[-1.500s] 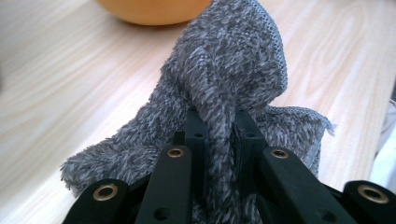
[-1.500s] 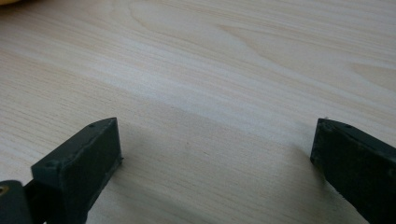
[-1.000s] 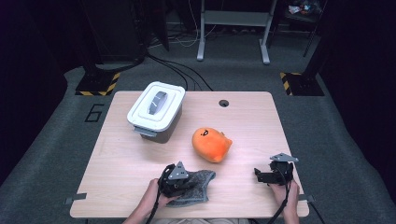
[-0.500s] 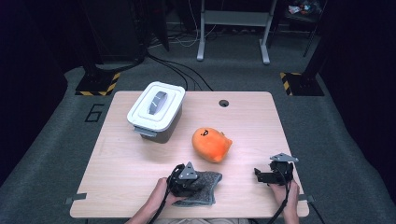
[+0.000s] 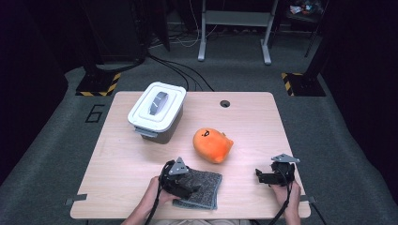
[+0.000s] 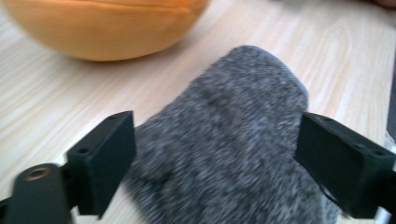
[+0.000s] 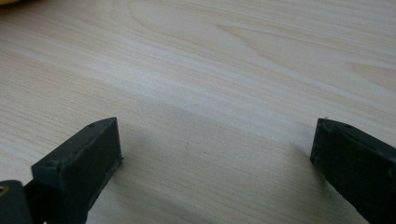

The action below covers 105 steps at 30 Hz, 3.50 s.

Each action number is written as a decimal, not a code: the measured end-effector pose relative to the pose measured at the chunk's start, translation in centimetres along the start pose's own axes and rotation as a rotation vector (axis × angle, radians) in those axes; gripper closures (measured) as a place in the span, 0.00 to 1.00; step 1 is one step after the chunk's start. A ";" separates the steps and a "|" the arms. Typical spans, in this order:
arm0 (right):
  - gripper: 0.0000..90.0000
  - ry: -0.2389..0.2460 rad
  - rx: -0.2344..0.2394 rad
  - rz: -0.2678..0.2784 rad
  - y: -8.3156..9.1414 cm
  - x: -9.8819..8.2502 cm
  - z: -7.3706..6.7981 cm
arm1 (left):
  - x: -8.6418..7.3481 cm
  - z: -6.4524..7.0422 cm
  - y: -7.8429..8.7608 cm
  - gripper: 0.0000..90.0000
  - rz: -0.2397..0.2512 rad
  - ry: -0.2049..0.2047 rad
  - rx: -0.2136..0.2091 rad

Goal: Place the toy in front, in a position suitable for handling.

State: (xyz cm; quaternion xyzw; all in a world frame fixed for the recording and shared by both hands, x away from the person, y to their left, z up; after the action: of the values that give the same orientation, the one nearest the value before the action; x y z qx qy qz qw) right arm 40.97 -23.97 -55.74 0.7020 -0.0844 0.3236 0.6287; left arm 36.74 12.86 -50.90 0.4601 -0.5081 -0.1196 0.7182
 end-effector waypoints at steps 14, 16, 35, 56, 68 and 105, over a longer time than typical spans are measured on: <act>0.01 0.000 -0.001 0.000 0.0 0.0 0.0 | -4.6 -5.1 4.1 0.00 0.048 0.168 0.143; 0.01 -0.001 -0.003 0.000 0.0 0.0 0.0 | -5.5 -5.8 4.3 0.00 0.050 0.191 0.187; 0.00 -0.014 -0.004 0.002 0.0 0.0 -0.2 | -10.3 -9.2 3.5 0.00 -0.033 0.297 0.349; 0.00 0.082 0.082 0.058 2.2 0.4 -3.4 | -10.8 -9.5 2.9 0.00 -0.063 0.318 0.334; 0.00 0.187 0.181 0.046 2.5 0.6 -8.3 | -10.8 -9.6 2.9 0.00 -0.070 0.318 0.324; 0.01 0.531 0.347 -0.030 -0.3 3.1 -21.3 | -10.8 -9.5 2.9 0.00 -0.067 0.317 0.323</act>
State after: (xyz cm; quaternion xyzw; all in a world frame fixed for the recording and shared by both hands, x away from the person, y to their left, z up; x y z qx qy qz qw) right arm 36.08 -3.07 -54.26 0.6909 0.1495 0.4960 0.5044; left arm 39.00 26.46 -55.92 0.5986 -0.3858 0.0135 0.7019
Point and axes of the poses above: each handheld gripper's, and its own axes: y roughly backward along the jaws, x roughly out of its top, z roughly to its right, the point moved 4 cm from there along -y, roughly forward along the jaws, and after that the axes turned 12 degrees about -z, right-handed, at the moved point
